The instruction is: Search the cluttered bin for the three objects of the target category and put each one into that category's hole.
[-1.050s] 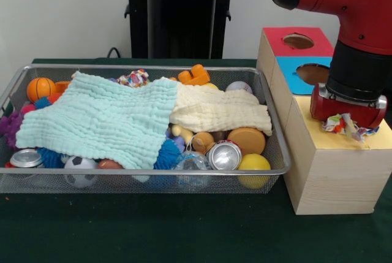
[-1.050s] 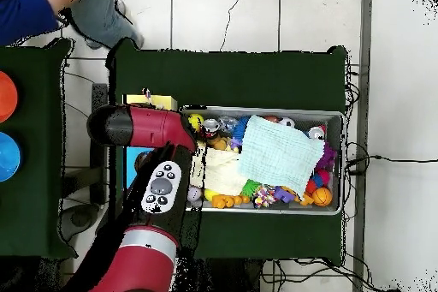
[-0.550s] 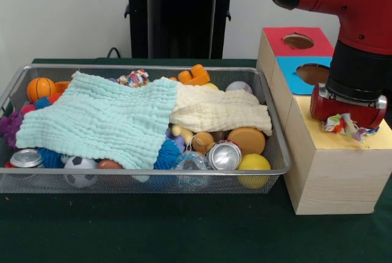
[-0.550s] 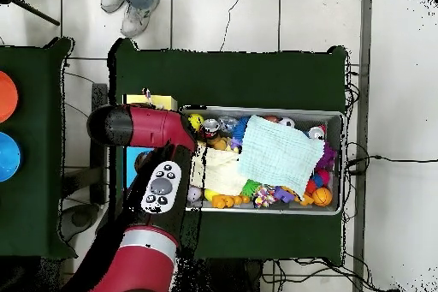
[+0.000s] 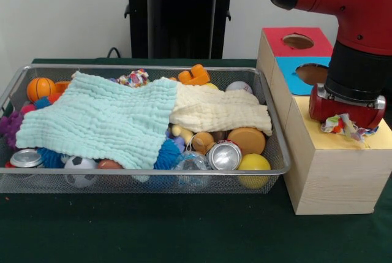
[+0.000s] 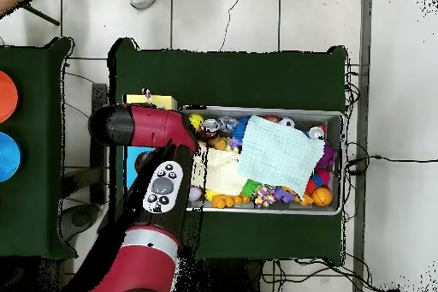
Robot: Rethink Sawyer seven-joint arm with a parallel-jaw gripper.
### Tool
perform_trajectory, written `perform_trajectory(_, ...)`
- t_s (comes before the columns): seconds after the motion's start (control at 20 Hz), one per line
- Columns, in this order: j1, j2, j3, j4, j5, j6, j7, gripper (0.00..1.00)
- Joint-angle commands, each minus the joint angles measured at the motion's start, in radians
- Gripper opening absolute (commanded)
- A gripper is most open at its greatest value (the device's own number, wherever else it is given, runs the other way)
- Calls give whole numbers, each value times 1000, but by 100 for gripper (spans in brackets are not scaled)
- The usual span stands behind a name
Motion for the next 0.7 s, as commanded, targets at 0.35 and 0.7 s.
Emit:
perform_trajectory(0.35,-33,162,86,71,-17,-130,192,0)
perform_trajectory(0.7,-37,83,104,125,-16,-121,177,0)
